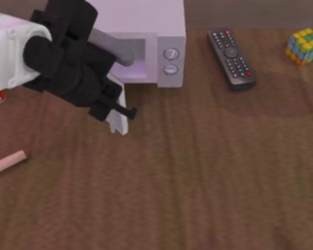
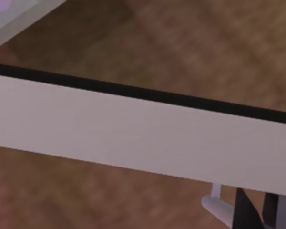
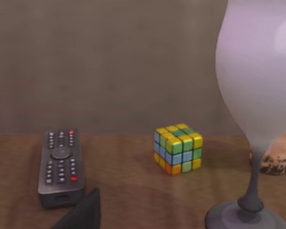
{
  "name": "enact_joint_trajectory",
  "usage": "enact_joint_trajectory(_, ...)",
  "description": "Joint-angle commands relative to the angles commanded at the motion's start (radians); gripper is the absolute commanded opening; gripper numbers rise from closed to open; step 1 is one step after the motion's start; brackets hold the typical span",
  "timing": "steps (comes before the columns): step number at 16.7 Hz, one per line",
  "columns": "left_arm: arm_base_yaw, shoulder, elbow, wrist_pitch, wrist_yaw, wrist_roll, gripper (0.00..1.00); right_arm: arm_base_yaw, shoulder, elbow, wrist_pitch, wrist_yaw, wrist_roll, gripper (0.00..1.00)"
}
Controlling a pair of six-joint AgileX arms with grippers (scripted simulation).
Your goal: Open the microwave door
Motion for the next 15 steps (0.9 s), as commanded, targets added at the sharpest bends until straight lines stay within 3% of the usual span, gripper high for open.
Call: enact_joint_trajectory(15,0.072,-0.049,-0.049,-0.028,0.097,0.176,0.0,0.0,0.0,0.0,0.0,0.0,0.0,1.0)
